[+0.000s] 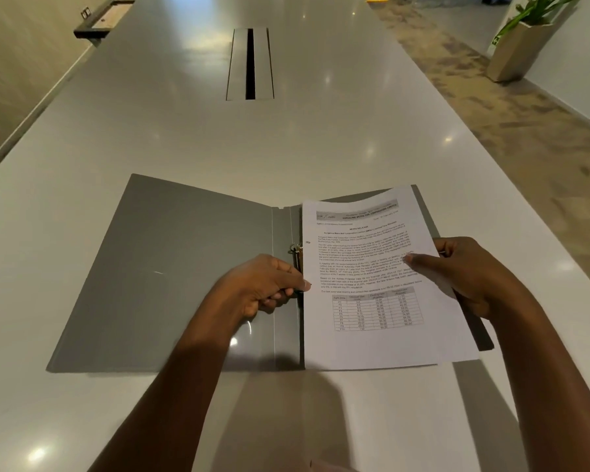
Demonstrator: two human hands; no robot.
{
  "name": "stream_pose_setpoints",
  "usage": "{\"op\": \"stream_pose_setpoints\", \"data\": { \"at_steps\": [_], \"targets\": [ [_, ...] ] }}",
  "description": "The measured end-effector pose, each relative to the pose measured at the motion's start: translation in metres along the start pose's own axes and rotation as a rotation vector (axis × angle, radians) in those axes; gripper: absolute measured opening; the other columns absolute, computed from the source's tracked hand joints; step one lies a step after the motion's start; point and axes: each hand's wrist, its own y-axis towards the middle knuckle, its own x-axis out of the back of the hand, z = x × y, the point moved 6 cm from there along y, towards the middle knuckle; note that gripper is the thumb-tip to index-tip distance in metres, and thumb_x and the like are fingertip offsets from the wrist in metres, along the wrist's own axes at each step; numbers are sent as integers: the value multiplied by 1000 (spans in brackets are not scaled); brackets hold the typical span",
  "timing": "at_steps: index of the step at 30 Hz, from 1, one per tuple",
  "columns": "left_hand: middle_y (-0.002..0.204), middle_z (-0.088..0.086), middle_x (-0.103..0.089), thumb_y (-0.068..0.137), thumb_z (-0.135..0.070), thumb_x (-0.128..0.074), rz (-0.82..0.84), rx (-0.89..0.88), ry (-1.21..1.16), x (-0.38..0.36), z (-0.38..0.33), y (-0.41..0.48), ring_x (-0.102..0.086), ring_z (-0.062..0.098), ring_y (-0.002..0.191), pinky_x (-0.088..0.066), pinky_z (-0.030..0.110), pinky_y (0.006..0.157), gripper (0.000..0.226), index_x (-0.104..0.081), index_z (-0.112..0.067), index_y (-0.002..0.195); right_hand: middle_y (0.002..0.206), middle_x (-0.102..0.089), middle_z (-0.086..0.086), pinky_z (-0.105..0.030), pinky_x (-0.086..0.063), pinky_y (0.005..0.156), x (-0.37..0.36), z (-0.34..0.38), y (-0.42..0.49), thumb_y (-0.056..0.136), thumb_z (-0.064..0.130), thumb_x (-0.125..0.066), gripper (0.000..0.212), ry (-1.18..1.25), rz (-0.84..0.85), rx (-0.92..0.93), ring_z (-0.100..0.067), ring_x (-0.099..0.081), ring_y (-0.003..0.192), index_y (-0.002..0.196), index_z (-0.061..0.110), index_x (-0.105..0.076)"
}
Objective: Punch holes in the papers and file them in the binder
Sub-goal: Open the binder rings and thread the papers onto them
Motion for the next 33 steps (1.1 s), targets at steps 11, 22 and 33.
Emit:
{"op": "stream_pose_setpoints", "data": {
  "at_steps": [11,22,33],
  "targets": [
    [64,7,-65,89,-12,-83,32,28,114,-4,-1,-1,-41,9,44,-35,18,41,9,-84,-5,95,104,-83,3,-51,-58,99,7,-24,5,95,15,-74,12,-57,13,-35,-20,-81,92,106,17,-80],
    [52,0,-55,88,-18,-84,-60,28,165,-8,-2,-2,-38,8,42,-32,18,40,16,-83,-4,95,104,-83,1,-47,-62,89,7,-37,-1,96,15,-73,13,-20,-9,-78,-22,-81,87,107,15,-79],
    [81,21,-72,92,-9,-79,-299,-332,-84,-3,-9,-6,-65,28,60,-57,30,57,3,-77,-6,91,114,-80,-1,-49,-60,94,1,-50,0,95,17,-74,15,-36,-64,-98,-26,-78,97,109,12,-77]
  ]
}}
